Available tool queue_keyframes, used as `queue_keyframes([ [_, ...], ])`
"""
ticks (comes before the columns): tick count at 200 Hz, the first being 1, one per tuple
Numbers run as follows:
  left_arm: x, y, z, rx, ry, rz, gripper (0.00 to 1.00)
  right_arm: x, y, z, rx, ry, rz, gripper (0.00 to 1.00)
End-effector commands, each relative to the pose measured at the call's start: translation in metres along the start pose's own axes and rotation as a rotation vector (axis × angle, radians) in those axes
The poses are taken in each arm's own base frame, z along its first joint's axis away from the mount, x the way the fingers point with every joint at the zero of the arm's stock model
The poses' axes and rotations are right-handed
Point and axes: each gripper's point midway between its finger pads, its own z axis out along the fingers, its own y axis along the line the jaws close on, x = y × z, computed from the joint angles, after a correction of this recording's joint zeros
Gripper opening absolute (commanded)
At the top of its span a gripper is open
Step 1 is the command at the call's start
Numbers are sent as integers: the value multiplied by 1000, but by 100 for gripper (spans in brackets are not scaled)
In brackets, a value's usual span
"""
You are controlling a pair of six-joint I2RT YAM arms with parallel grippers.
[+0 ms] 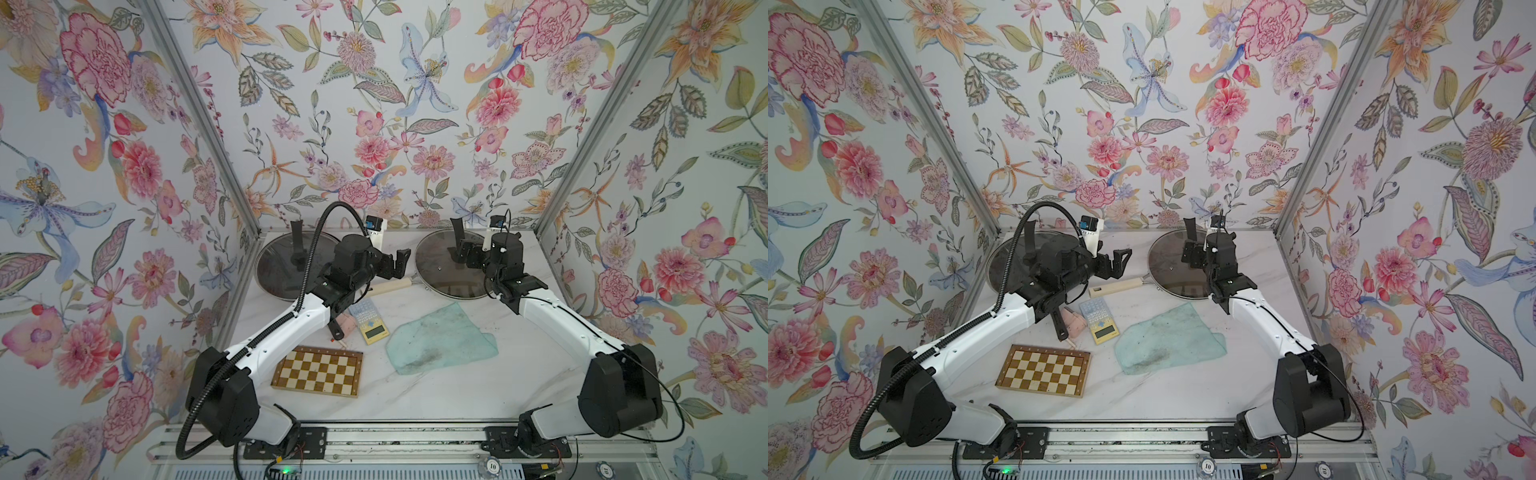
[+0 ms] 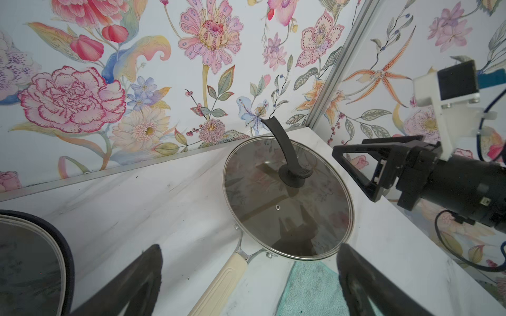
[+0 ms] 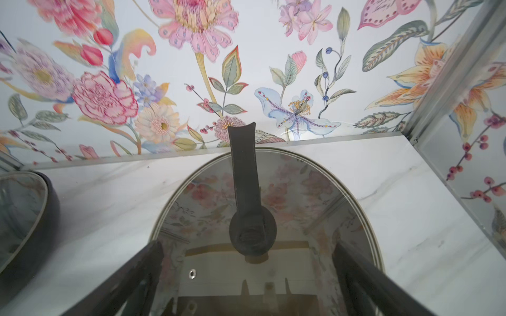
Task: Wipe the pot lid with a cloth
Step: Pick up the pot lid from the cooking pot.
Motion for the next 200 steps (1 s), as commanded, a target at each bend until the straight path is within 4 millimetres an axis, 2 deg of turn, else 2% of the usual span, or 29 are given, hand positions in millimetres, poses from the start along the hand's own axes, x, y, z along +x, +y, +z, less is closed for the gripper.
queue_keyframes([
  [1,-2,0,3,-50,20,82,99,-13,5,16,-40,-79,-142,99],
  [34,-7,6,-1,-108,6,67,99,-10,5,36,-52,-246,-173,99],
  [59,-10,8,-7,-141,4,54,100,2,-5,64,-36,-243,-166,99],
  [93,-16,13,-14,-191,11,53,99,13,-11,87,-29,-301,-170,99],
  [115,-19,18,-19,-223,-5,33,99,18,-16,98,-28,-346,-160,99],
  [175,-22,24,-24,-271,-19,6,100,32,-11,122,-59,-365,-178,100],
  [200,-23,25,-26,-284,-26,-4,99,38,-11,126,-64,-351,-168,91],
])
